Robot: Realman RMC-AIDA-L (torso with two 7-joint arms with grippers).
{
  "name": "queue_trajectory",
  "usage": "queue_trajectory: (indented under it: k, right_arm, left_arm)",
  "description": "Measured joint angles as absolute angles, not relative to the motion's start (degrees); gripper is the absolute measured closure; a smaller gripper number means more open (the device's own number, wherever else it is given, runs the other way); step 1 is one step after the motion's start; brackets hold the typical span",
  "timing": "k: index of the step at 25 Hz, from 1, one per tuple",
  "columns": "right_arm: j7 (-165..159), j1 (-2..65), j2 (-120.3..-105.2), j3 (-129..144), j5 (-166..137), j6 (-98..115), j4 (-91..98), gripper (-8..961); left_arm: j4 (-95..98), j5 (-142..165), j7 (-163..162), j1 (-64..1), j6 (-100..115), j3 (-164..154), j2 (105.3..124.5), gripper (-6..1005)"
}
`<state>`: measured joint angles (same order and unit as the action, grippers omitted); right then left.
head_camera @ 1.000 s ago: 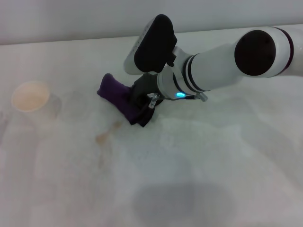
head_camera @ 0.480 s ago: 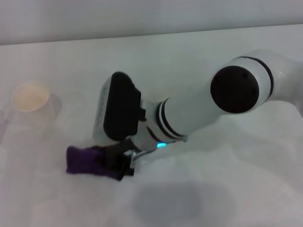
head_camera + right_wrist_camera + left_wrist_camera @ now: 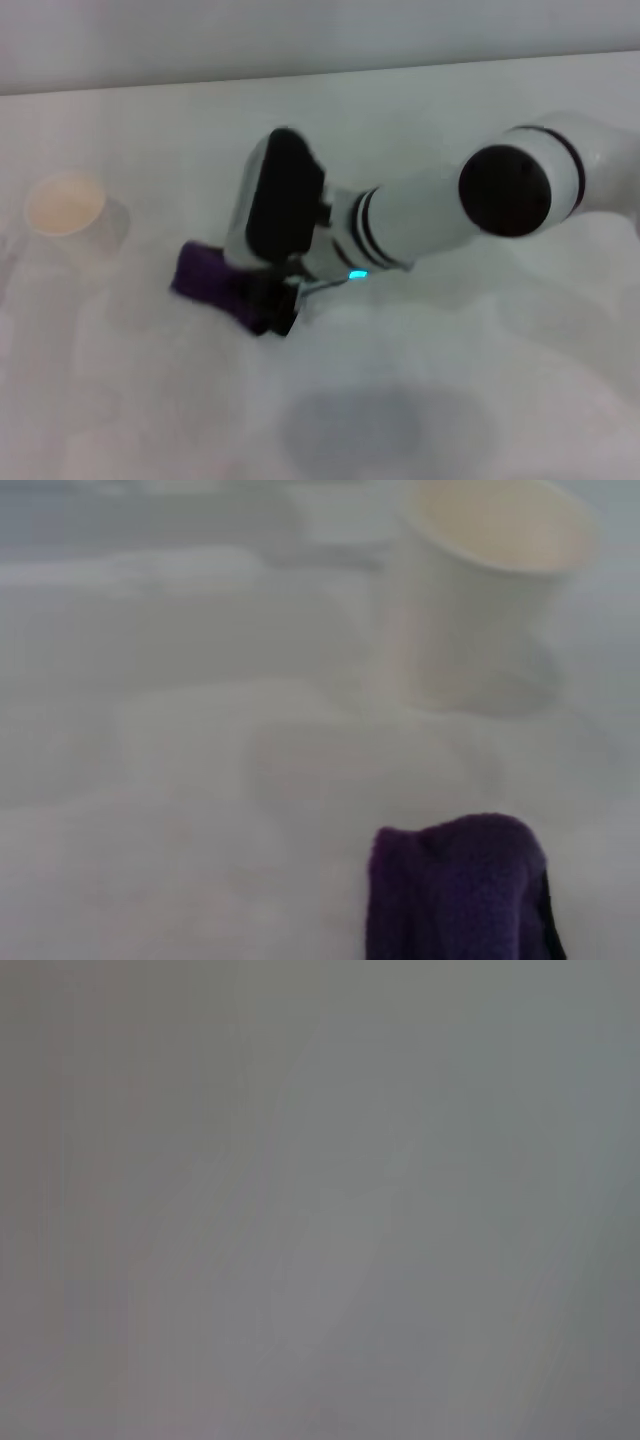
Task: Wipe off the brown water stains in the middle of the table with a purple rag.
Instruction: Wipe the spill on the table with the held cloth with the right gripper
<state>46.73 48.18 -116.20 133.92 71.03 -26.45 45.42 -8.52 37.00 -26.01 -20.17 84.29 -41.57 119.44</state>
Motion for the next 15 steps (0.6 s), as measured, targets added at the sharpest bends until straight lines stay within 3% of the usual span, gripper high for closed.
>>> queue_trajectory:
  k: [9,15]
  right_arm:
    - [47.1,47.0,-115.56,121.3,70.4,-27.0,38.3,831]
    - [51.3,42.3,-115.31,106.1,63.9,-30.5,37.8,828]
  left_arm:
    - [-8.5,37.0,-26.0,-20.3,84.3,-41.6,119.44,129]
    - [-8.5,37.0,-26.0,-20.3,84.3,-41.6,119.44,131]
